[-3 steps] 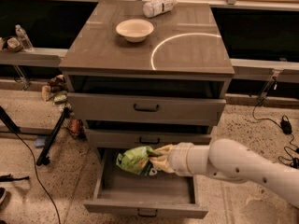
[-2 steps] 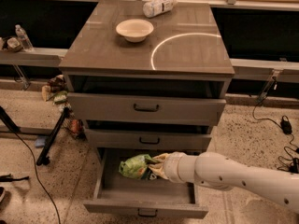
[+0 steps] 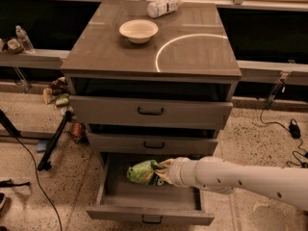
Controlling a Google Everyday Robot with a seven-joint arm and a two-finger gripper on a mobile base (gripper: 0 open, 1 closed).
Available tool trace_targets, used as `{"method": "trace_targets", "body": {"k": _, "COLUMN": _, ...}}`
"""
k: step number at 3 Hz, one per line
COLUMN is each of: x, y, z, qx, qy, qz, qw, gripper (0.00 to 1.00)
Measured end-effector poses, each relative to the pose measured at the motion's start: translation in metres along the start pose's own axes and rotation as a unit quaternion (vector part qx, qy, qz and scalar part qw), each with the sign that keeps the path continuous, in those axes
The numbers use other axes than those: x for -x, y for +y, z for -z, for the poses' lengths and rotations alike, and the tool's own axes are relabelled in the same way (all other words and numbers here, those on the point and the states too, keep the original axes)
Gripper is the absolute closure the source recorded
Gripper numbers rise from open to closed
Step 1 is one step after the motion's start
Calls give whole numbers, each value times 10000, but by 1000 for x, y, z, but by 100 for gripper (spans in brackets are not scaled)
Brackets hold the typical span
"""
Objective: Place green rice chip bag into bottom drawer
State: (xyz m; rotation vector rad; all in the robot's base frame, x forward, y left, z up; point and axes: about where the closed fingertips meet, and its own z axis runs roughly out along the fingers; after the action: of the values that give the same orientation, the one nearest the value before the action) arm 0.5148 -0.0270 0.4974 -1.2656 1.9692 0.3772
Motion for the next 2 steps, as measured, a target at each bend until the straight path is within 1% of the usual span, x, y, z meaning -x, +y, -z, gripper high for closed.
{"method": "trace_targets", "body": {"k": 1, "x": -25, "y": -7, "z": -27, "qx": 123, "qy": 113, "qz": 14, "qw": 9999, "gripper": 100}}
{"method": "trace_targets", "body": {"k": 2, "x": -85, "y": -16, "z": -70, "qx": 312, "qy": 158, "qz": 90, "qw": 9993, "gripper": 100}}
